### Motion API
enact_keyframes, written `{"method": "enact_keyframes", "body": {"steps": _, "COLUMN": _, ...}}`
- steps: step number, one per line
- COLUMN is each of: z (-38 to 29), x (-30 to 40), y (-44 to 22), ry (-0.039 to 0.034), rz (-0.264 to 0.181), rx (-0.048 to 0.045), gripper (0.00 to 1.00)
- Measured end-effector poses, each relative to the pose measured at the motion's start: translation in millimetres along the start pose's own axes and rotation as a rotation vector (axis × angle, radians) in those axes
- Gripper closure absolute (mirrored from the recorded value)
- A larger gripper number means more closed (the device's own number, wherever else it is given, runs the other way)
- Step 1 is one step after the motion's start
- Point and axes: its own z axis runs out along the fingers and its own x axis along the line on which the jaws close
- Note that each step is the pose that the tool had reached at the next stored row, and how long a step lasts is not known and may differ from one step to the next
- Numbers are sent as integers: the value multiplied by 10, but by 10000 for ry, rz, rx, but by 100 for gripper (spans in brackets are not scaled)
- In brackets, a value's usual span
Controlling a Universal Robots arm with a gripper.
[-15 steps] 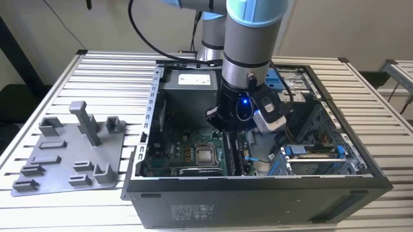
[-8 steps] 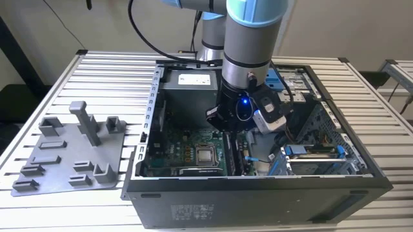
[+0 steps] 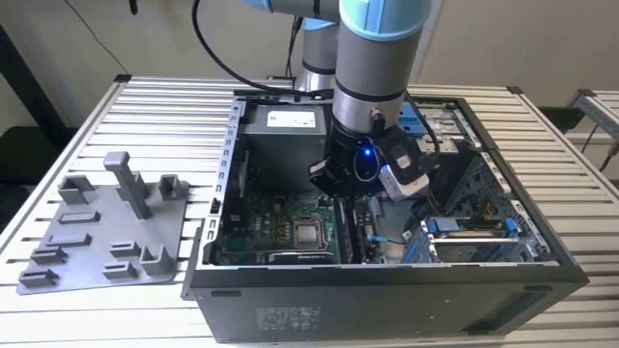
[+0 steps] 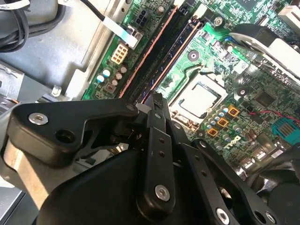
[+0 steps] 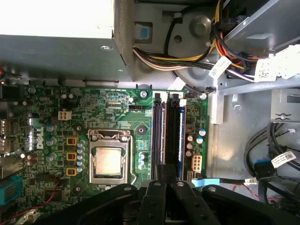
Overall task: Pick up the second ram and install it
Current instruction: 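Press down the second ram until it locks into place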
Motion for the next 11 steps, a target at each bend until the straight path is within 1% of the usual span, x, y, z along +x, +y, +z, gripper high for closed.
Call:
{"method": "enact_keyframes", "body": {"steps": 4, "z": 0, "x": 0, "y": 0, "ry": -1, "rz": -6, "rx": 0, "gripper": 89}}
{"method": "enact_keyframes", "body": {"steps": 6, "z": -1, "x": 0, "y": 0, "ry": 1, "rz": -133, "rx": -6, "gripper": 89}}
{"method": "enact_keyframes", "body": {"steps": 8, "z": -1, "x": 0, "y": 0, "ry": 2, "rz": -393, "rx": -17, "gripper": 89}}
{"method": "enact_keyframes", "body": {"steps": 11, "z": -1, "x": 0, "y": 0, "ry": -8, "rz": -932, "rx": -44, "gripper": 89}}
